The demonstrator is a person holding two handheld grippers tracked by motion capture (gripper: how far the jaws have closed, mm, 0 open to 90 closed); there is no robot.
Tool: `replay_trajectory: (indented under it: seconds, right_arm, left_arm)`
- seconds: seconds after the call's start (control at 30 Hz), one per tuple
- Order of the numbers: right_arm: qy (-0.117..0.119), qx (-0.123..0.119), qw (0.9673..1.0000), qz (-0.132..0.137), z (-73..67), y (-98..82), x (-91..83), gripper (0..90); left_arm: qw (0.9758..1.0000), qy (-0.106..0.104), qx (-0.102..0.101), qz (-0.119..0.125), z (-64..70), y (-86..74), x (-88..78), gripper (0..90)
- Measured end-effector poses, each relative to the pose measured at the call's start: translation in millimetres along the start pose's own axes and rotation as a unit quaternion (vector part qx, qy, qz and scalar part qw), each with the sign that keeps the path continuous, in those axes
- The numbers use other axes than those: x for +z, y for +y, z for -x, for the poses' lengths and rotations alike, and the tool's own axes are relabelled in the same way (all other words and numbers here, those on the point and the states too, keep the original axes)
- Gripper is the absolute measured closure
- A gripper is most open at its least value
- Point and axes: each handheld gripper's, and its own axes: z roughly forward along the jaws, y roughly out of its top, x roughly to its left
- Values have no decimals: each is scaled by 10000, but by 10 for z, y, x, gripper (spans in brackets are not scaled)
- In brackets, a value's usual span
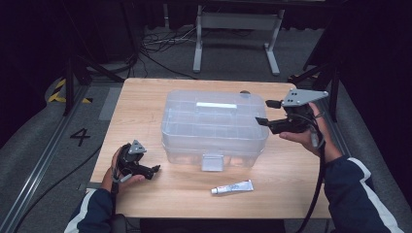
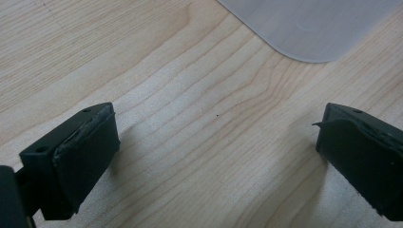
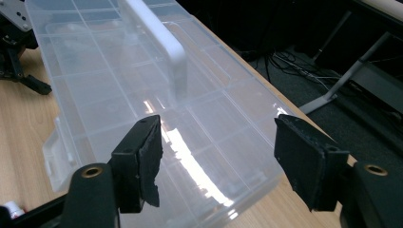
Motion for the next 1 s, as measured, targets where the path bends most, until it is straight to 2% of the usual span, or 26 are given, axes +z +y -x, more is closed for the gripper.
replay_trajectory:
  seconds: [0.1,0.33,0.6,0.73,1.0]
  right_arm:
    - [75,-76,9999,-85,-15,67,102,344]
    - [217,-63,9993,-292,28,156,347,362]
    - [419,-59,9987,-296,32,250,488,408]
    - [482,-121,9977,-459,-25,279,575,429]
    - [516,-189,9969,-558,-68,323,700,506]
  left_arm:
    - [10000,0,2,-1,0,0,0,7]
    - [10000,32,-29,-12,8,3,2,5]
    - [10000,34,-35,-10,9,3,2,5]
    - [10000,33,-32,-8,9,3,2,5]
    - [10000,53,-49,-14,14,4,2,5]
